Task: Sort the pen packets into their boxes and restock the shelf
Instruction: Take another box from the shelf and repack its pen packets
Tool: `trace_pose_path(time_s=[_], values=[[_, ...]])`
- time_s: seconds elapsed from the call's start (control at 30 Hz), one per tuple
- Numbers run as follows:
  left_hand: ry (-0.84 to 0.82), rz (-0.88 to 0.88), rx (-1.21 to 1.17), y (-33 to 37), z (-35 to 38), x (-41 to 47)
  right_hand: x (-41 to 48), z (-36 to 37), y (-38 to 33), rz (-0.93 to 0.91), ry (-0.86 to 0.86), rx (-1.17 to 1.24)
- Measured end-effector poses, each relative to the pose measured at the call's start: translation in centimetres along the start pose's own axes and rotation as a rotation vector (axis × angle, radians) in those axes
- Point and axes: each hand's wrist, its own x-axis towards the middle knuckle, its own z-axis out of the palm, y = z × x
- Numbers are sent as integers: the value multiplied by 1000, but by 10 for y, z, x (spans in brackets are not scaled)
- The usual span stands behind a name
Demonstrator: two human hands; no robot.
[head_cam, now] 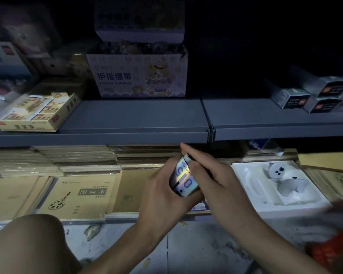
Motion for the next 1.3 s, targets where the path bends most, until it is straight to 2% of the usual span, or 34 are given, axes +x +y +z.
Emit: trace_pose_path(time_s=[0.17, 0.3, 0.47, 0.53, 0.63, 0.7, 0.87, 1.0, 1.13, 1.3], values=[[-11, 24, 23, 2, -1, 3, -1, 4, 5, -46, 30, -67], [-30, 3, 32, 3, -1, 4, -4, 8, 12, -133, 106, -298], [-41, -38, 82, 4, -4, 4, -4, 4, 11, -166, 34, -536], [-67, -68, 62, 1, -3, 3, -2, 3, 12, -131, 24, -502], [-144, -125, -37, 4, -2, 8, 7, -3, 7, 6, -8, -138], [-203, -149, -116, 7, -5, 14, 10, -10, -1, 46, -75, -17], [-330, -135, -207, 14, -20, 21, 10, -20, -1, -152, -67, -166], [-300, -59, -224, 14, -22, 19, 2, -16, 1, -266, -49, -125], [-289, -39, -238, 12, -25, 20, -4, -15, -2, -283, 7, -16], [-236, 97, -137, 12, -15, 9, -14, -11, 0, -484, 152, -328]])
